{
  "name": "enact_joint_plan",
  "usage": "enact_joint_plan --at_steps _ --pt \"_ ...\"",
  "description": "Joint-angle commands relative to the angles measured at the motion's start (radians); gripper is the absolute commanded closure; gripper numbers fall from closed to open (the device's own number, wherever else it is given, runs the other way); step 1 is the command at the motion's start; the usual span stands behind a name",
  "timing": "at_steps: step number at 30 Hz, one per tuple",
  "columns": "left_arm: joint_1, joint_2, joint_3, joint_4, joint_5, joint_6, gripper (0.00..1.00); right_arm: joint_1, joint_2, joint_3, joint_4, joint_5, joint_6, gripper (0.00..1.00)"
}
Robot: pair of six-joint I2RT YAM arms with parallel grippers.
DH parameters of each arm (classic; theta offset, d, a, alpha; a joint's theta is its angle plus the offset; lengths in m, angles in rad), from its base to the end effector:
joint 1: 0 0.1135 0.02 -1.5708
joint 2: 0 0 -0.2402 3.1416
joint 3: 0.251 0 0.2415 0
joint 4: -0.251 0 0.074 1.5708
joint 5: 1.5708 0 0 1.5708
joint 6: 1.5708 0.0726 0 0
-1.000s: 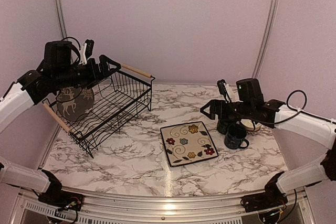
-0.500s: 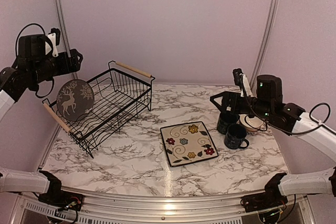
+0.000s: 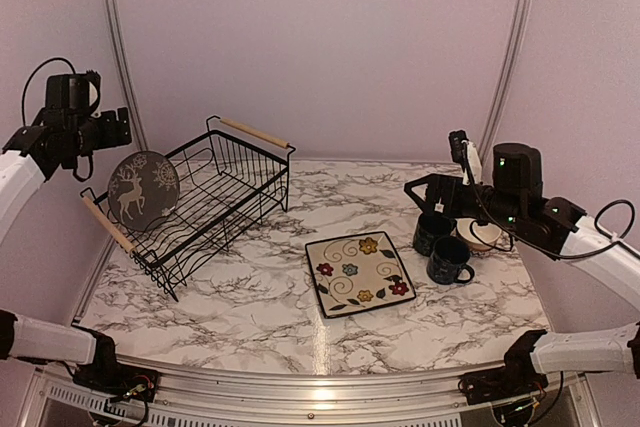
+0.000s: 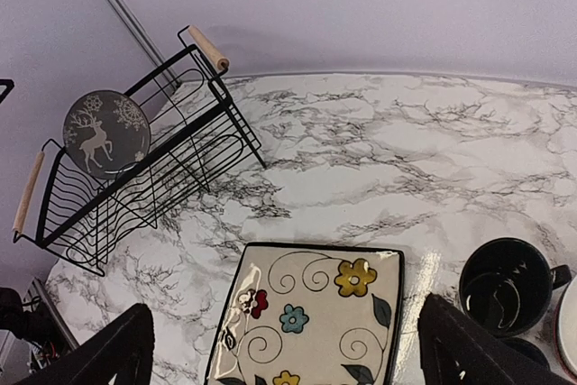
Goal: Unload the mixed dishes from the dish rack
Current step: Grab the plate from the dish rack.
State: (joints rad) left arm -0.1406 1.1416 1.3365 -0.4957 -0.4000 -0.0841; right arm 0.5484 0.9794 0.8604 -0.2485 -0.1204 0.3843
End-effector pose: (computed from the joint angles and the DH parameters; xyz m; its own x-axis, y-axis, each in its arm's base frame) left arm 0.2737 -0.0102 0.3943 -0.2722 -0.0396 -0.9614 -0.2630 0.9642 0.0347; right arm 0.2189 0.1439 0.2922 -0.5141 0.1221 -0.8490 -0.4535 0.8014 0.3899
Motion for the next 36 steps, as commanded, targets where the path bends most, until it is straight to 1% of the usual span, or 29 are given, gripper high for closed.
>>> enact_joint_plan --at_steps 1,5,8,10,12,16,21,25,31,36 --pt "0.026 0.075 0.036 -0.009 -0.019 0.031 0.01 0.007 -0.004 0.013 -0.011 0.014 0.0 0.02" --pt "0.064 0.167 0.056 -0.01 0.007 0.052 0.01 0.006 -0.01 0.019 -0.031 0.027 0.001 0.01" --pt "0.135 0.251 0.093 -0.029 0.107 0.042 0.01 0.007 -0.023 0.024 -0.044 0.041 -0.002 0.01" --pt "0.205 0.306 0.113 -0.039 0.199 0.028 0.01 0.007 -0.027 0.031 -0.06 0.051 -0.004 0.01" --pt "0.245 0.34 0.124 -0.037 0.285 0.021 0.01 0.006 -0.028 0.04 -0.073 0.06 -0.007 0.02" --pt "0.297 0.377 0.096 0.028 0.441 0.023 0.01 0.007 -0.02 0.043 -0.074 0.06 0.001 0.02" --pt "0.352 0.378 0.011 0.155 0.595 0.024 0.01 0.007 0.002 0.049 -0.048 0.032 0.027 0.01" --pt "0.384 0.395 -0.014 0.185 0.647 0.035 0.01 0.007 0.021 0.061 -0.042 0.016 0.039 0.01" --pt "0.428 0.458 -0.02 0.186 0.771 -0.023 0.01 0.007 0.033 0.073 -0.037 0.007 0.043 0.02" --pt "0.429 0.478 -0.038 0.185 0.805 -0.039 0.02 0.007 0.029 0.074 -0.057 0.016 0.038 0.01"
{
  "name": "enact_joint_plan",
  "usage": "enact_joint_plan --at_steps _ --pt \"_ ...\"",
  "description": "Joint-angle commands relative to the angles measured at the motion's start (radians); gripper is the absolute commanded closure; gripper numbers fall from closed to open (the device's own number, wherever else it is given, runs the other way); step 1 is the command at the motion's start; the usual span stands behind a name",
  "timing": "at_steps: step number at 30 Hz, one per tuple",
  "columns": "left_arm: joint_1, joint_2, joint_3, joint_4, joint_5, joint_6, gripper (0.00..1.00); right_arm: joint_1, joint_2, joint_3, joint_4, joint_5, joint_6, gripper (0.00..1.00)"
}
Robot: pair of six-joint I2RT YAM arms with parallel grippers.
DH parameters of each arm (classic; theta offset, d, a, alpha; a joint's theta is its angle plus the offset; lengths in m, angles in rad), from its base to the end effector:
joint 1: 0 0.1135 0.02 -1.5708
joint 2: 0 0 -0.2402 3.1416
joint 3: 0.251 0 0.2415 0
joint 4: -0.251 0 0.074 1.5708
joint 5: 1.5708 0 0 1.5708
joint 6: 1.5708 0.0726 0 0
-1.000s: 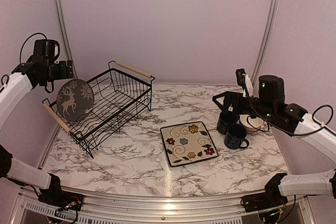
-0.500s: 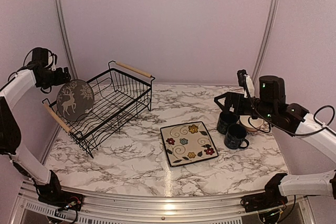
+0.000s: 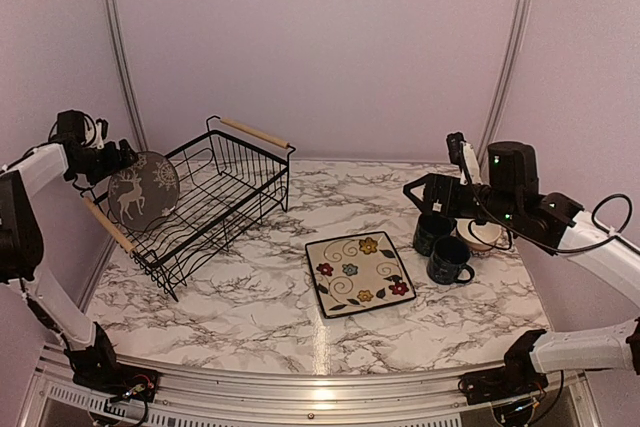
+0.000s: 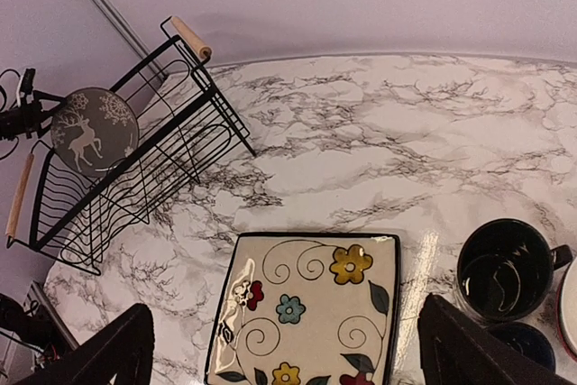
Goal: Unload the mixed dishes from the dish rack
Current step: Grab the plate from the dish rack.
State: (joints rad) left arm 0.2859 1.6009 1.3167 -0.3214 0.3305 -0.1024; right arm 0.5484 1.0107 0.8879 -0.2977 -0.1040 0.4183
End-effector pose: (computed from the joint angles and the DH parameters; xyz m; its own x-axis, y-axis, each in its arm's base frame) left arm 0.3769 0.0862 0.2644 -0.5422 -0.2601 -0.7990 -0.0665 0.9612 -0.2678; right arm 0.2225 0.1448 0.2882 -0.5618 0.1302 -0.8170 -0.4062 0.8169 0.4096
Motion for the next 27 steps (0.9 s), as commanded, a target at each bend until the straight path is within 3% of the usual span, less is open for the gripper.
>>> enact_joint_plan --at_steps 1,12,27 --pt "0.003 0.021 -0.017 0.006 0.069 -0.018 0.03 0.007 0.0 0.05 -0.012 0.0 0.001 0.01" --pt "0.003 0.097 0.025 -0.077 0.045 0.019 0.11 0.006 0.035 0.066 -0.015 -0.005 -0.003 0.02" --pt "-0.002 0.085 0.035 -0.113 0.091 0.044 0.31 0.007 0.07 0.052 0.019 -0.02 0.006 0.02"
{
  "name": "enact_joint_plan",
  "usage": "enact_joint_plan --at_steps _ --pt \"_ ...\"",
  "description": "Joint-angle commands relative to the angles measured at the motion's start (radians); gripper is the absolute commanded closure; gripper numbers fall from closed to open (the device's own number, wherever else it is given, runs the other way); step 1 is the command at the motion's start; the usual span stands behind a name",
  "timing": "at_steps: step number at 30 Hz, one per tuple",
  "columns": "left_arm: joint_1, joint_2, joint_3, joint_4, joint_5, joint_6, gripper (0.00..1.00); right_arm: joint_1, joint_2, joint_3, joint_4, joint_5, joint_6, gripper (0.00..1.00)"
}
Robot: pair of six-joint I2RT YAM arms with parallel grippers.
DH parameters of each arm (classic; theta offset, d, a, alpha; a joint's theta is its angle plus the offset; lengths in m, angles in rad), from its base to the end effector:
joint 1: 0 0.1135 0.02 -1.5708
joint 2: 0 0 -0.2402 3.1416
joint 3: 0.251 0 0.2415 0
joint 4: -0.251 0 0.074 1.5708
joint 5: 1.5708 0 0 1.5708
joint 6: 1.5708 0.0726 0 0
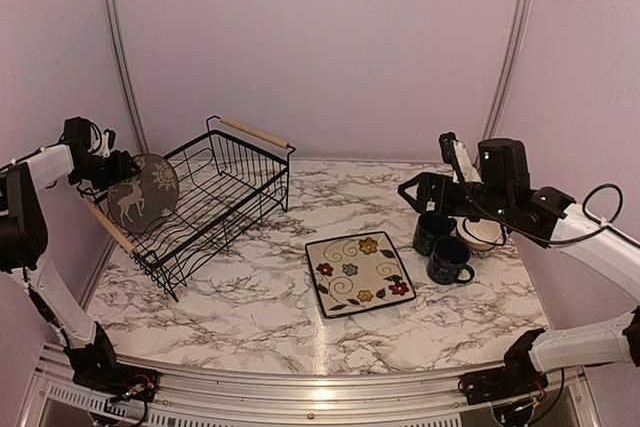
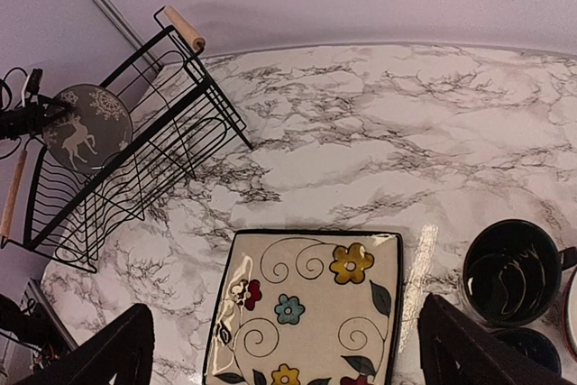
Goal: Unload the mixed dishes from the dish rack
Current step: Grab the plate from the dish rack.
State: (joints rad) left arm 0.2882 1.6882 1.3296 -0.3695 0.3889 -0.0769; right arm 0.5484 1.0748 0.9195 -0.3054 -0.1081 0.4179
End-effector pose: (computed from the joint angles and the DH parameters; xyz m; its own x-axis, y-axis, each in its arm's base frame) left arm 0.3852 0.0855 0.2322 -0.6368 -0.2629 -0.7249 -0.0407 0.9502 -0.3089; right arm 0.2323 0.1511 0.2828 -0.5905 0.1121 -0.7992 -0.3951 0.8234 0.4074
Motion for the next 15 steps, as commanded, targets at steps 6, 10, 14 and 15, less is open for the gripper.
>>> enact_joint_plan --at_steps 6,10,14,15 --pt "-0.01 -0.041 0.016 -0.072 0.055 0.021 0.33 0.006 0.035 0.018 0.05 -0.035 0.014 0.01" --pt "-0.018 -0.067 0.005 -0.067 0.064 0.031 0.24 0.007 0.048 0.022 0.059 -0.047 0.02 0.01" --pt "-0.027 -0.076 0.004 -0.069 0.092 0.043 0.21 0.007 0.047 0.014 0.065 -0.048 0.025 0.02" --pt "-0.029 -0.076 0.005 -0.072 0.092 0.045 0.21 0.007 0.046 0.011 0.065 -0.048 0.025 0.02"
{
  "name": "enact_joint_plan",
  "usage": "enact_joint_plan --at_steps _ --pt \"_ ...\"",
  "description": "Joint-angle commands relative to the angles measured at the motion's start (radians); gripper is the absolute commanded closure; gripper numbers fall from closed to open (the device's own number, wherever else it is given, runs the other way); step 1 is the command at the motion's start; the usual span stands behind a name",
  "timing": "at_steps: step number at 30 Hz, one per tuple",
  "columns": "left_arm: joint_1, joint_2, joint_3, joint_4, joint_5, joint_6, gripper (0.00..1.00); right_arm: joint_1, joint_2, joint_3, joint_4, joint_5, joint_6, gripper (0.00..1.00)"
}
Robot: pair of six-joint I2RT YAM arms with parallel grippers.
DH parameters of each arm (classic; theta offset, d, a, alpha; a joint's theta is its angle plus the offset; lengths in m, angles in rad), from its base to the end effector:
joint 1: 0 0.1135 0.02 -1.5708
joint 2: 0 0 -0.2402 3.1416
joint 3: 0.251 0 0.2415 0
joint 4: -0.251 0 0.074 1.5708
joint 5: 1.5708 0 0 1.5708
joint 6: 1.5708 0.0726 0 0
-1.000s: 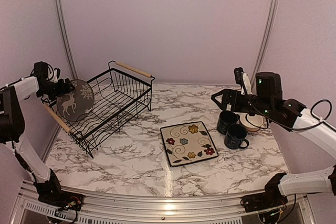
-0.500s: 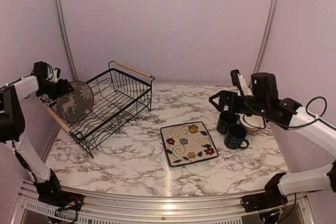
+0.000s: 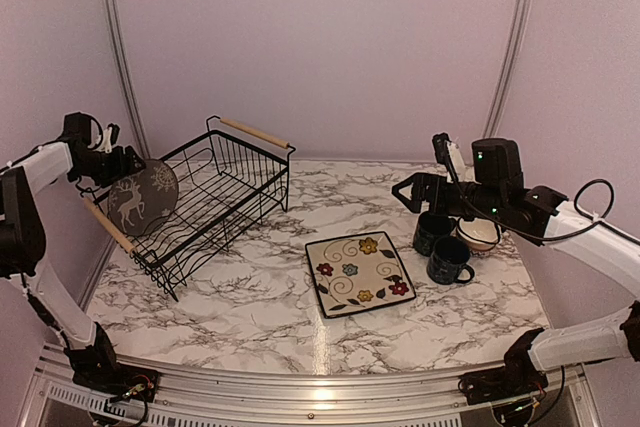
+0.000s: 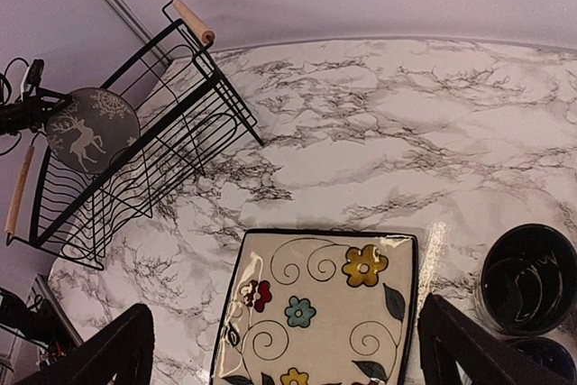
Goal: Unload the mixed dishes from the dish rack
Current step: Grab the plate from the dish rack.
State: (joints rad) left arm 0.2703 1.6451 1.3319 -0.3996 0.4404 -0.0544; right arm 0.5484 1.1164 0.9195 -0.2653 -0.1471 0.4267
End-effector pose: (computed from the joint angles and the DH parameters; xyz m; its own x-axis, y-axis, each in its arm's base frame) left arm 0.3788 0.0728 0.2467 -0.6330 -0.2264 -0.7403 0.0349 0.9469 -0.3195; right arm 0.2387 0.1583 0.2774 -0.6062 0.1094 -0.7878 -0.4139 0.8024 0.4299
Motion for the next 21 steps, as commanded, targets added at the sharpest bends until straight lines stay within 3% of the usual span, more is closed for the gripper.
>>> enact_joint_plan --at_steps 1,7,21 --pt "-0.014 -0.034 0.004 -0.047 0.037 0.025 0.22 0.007 0.004 0.009 0.026 -0.009 0.017 0.02" --pt "-0.038 -0.011 0.019 -0.088 -0.035 0.048 0.27 0.007 0.006 0.007 0.027 -0.008 0.017 0.02" --pt "-0.117 -0.009 0.053 -0.187 -0.245 0.144 0.5 0.007 0.013 -0.002 0.043 -0.017 0.02 0.01"
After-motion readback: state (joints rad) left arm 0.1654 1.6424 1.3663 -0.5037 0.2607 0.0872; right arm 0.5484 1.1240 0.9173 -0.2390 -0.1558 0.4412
